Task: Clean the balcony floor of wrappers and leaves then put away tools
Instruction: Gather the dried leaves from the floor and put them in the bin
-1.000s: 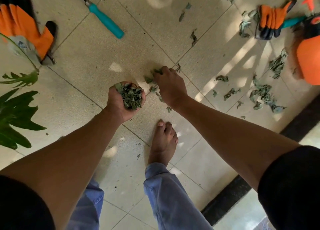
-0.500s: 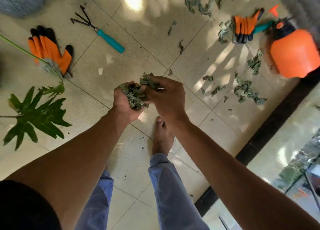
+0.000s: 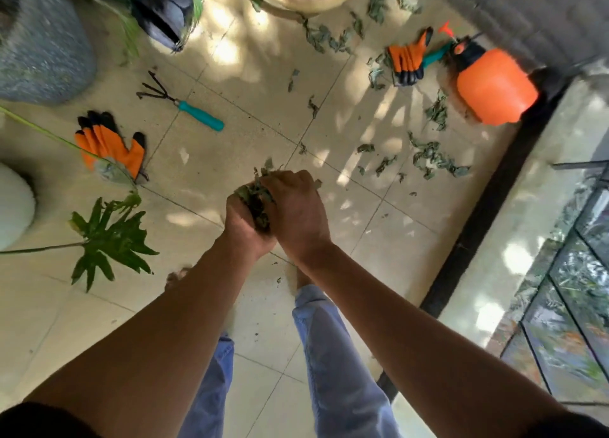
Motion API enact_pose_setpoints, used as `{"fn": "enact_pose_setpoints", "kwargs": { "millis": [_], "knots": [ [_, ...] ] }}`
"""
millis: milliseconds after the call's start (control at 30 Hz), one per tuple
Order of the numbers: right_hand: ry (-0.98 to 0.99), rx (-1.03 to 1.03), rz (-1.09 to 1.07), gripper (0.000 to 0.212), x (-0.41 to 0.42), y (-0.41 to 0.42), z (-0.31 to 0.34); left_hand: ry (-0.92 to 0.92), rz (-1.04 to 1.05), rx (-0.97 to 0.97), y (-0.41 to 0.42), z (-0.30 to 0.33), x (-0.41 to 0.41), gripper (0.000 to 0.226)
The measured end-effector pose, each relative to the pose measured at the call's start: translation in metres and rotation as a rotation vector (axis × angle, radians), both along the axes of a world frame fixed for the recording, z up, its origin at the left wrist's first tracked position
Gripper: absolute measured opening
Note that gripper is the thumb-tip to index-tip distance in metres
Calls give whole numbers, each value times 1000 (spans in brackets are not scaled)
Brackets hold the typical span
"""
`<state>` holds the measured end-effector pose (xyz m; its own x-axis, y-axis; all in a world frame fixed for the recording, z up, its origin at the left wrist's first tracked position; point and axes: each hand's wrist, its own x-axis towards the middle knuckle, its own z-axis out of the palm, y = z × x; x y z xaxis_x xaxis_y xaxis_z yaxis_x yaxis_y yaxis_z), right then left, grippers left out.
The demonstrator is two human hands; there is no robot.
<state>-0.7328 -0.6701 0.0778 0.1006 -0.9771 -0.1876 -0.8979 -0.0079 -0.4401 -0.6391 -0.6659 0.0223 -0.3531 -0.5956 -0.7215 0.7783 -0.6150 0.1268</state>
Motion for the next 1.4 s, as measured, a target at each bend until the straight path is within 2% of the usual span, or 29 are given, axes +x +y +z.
{"fn": "enact_pose_setpoints", "kwargs": {
  "millis": [67,167,233,367,467,567,600,733,800,900,967,1033,1100,1200,1400],
  "knots": [
    [21,3,81,14,0,6,3,-33,-7,48,5,9,2,34],
    [1,77,160,38,2,18,20,-97,-67,-104,5,27,1,19],
    [-2,70,154,36,2,25,34,-151,-54,1,-2,37,0,17],
    [40,-2,120,43,-7,22,48,-61,-67,140,-18,43,-6,35],
    [-10,-18,-11,30,-19,12,50,-20,-148,120,-24,50,-16,39],
    [39,-56,-36,16,-33,5,46,-31,-207,109,-34,57,-30,15],
    [61,-64,-45,13,-38,2,45,-43,-213,145,-37,56,-35,15],
    [133,-71,-42,7,-56,-7,42,-72,-235,144,-47,61,-54,45],
    [148,-61,-19,8,-60,-12,45,-94,-268,114,-52,64,-61,52],
    [99,0,31,14,-63,-20,54,-101,-263,55,-58,64,-69,52],
    [-53,54,28,26,-70,-25,64,-124,-275,35,-65,67,-70,41],
    [-230,76,-34,35,-82,-30,72,-190,-309,146,-74,70,-70,33],
    [-318,74,-117,42,-96,-35,78,-262,-273,248,-84,74,-70,16],
    [-330,96,-260,39,-122,-43,74,-283,-183,320,-96,80,-69,14],
    [-159,441,-381,37,-172,-37,22,-274,-222,356,-113,60,-49,16]
  ]
}}
